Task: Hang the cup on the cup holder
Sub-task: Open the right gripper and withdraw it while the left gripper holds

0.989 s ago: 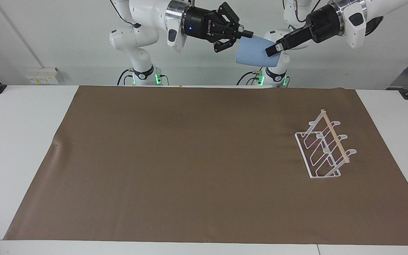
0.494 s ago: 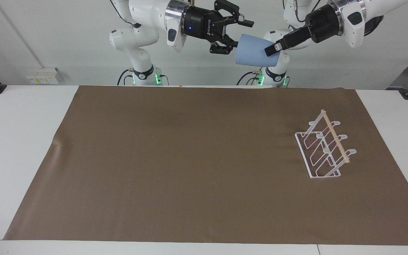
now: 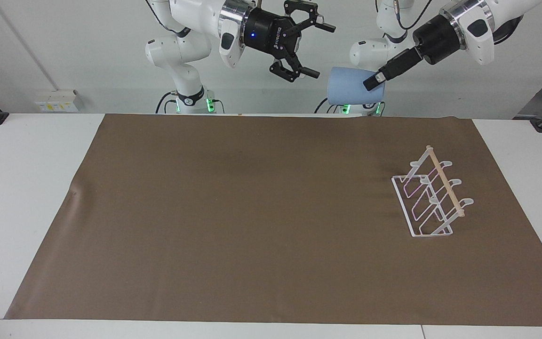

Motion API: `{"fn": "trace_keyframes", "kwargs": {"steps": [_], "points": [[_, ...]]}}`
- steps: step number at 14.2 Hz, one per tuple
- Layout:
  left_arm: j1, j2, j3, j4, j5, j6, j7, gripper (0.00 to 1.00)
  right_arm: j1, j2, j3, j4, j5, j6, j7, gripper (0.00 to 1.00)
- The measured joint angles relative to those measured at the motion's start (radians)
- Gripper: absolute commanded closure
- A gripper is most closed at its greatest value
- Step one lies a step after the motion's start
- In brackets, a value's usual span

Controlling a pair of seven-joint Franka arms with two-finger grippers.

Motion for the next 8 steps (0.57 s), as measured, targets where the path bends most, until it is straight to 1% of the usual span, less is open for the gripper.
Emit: {"fn": "trace_keyframes", "kwargs": {"steps": [4, 6, 7, 8], "points": [[0.000, -0.011, -0.013, -0.001, 0.219, 0.008, 0.022, 1.00, -0.023, 0.043, -0.008, 0.018, -0.520, 0.003, 0.004, 0.00], [0.000, -0.026, -0.014, -0.022, 0.305, 0.008, 0.058, 1.00, -0.051, 0.059, -0.010, 0.022, -0.764, 0.001, 0.002, 0.00], [0.000, -0.034, -0.014, -0.042, 0.348, 0.010, 0.079, 1.00, -0.063, 0.064, -0.010, 0.024, -0.856, -0.012, -0.002, 0.00], [0.000, -0.041, -0.015, -0.065, 0.394, 0.015, 0.100, 1.00, -0.072, 0.066, -0.011, 0.026, -0.914, -0.056, -0.016, 0.00]]}}
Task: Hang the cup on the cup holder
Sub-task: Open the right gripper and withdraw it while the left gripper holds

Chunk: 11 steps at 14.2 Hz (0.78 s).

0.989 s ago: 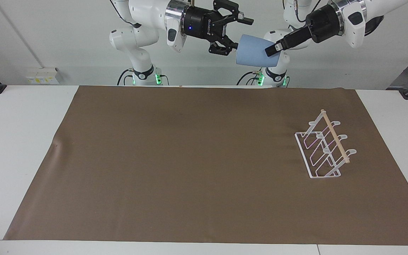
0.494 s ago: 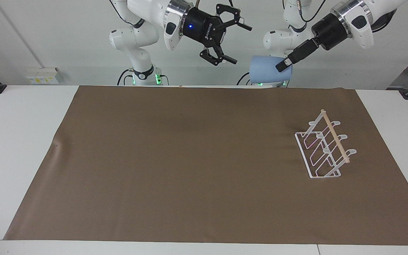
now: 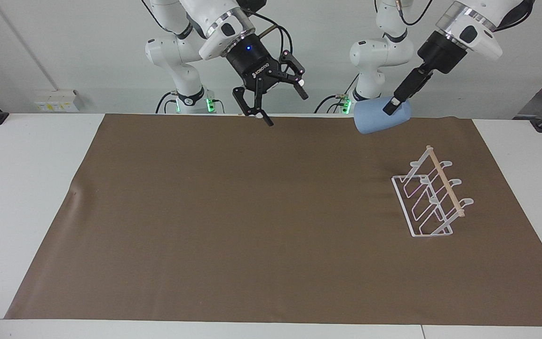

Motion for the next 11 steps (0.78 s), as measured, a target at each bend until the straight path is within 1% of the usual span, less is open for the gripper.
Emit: {"fn": "trace_keyframes", "kwargs": {"steps": [1, 3, 5, 6, 7, 9, 11], "points": [[0.000, -0.006, -0.001, -0.026, 0.046, 0.011, 0.022, 1.00, -0.010, 0.000, -0.001, 0.009, -0.038, -0.075, -0.026, 0.00], [0.000, -0.011, -0.001, -0.084, 0.137, 0.048, 0.067, 1.00, -0.045, -0.002, -0.002, 0.044, -0.092, -0.271, -0.077, 0.00], [0.000, -0.012, -0.001, -0.143, 0.225, 0.103, 0.112, 1.00, -0.101, -0.006, -0.007, 0.064, -0.119, -0.431, -0.091, 0.00], [0.002, -0.012, 0.001, -0.171, 0.263, 0.133, 0.139, 1.00, -0.140, -0.008, -0.010, 0.068, -0.152, -0.494, -0.092, 0.00], [0.004, -0.014, 0.004, -0.192, 0.296, 0.155, 0.165, 1.00, -0.185, -0.008, -0.012, 0.070, -0.206, -0.537, -0.092, 0.00], [0.026, -0.018, 0.011, -0.225, 0.352, 0.196, 0.220, 1.00, -0.273, -0.007, -0.017, 0.068, -0.330, -0.582, -0.079, 0.00], [0.055, -0.023, 0.014, -0.260, 0.392, 0.262, 0.254, 1.00, -0.345, -0.007, -0.019, 0.063, -0.388, -0.599, -0.030, 0.00]]}}
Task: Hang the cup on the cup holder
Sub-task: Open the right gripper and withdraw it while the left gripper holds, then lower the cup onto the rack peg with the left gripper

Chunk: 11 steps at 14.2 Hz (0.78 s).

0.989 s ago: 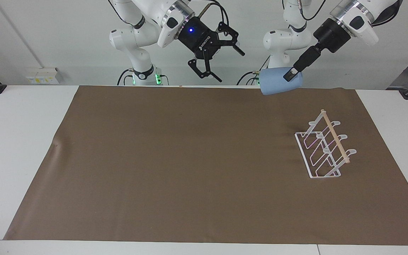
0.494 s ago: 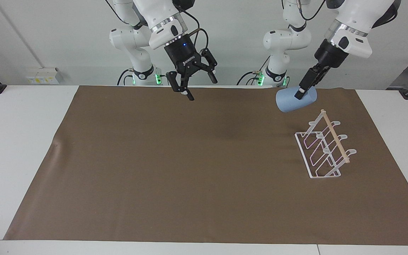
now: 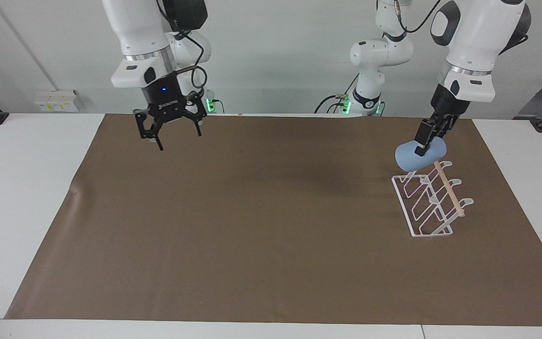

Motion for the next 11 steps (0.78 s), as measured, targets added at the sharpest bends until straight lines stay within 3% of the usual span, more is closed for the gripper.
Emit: {"fn": "trace_keyframes", "kwargs": {"steps": [5, 11], "points": [[0.030, 0.000, 0.002, -0.087, 0.113, 0.149, 0.011, 1.00, -0.095, -0.023, -0.001, -0.061, -0.009, -0.054, 0.146, 0.00], [0.060, 0.038, 0.003, -0.125, 0.134, 0.292, 0.011, 1.00, -0.120, -0.103, -0.001, -0.178, -0.010, -0.150, 0.281, 0.00]]}}
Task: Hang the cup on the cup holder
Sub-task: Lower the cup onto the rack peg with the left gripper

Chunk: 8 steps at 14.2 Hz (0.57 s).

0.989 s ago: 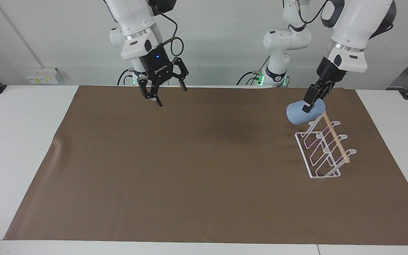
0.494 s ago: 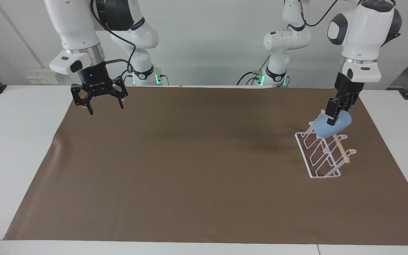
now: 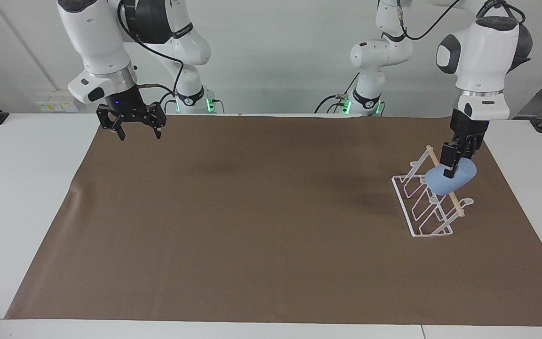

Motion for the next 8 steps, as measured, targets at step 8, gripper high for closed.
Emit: {"fn": "trace_keyframes", "kwargs": {"steps": [8], "points": [[0.005, 0.085, -0.007, -0.018, 0.082, 0.098, -0.055, 1.00, -0.002, -0.020, -0.003, -0.025, 0.000, -0.005, 0.032, 0.00]]}}
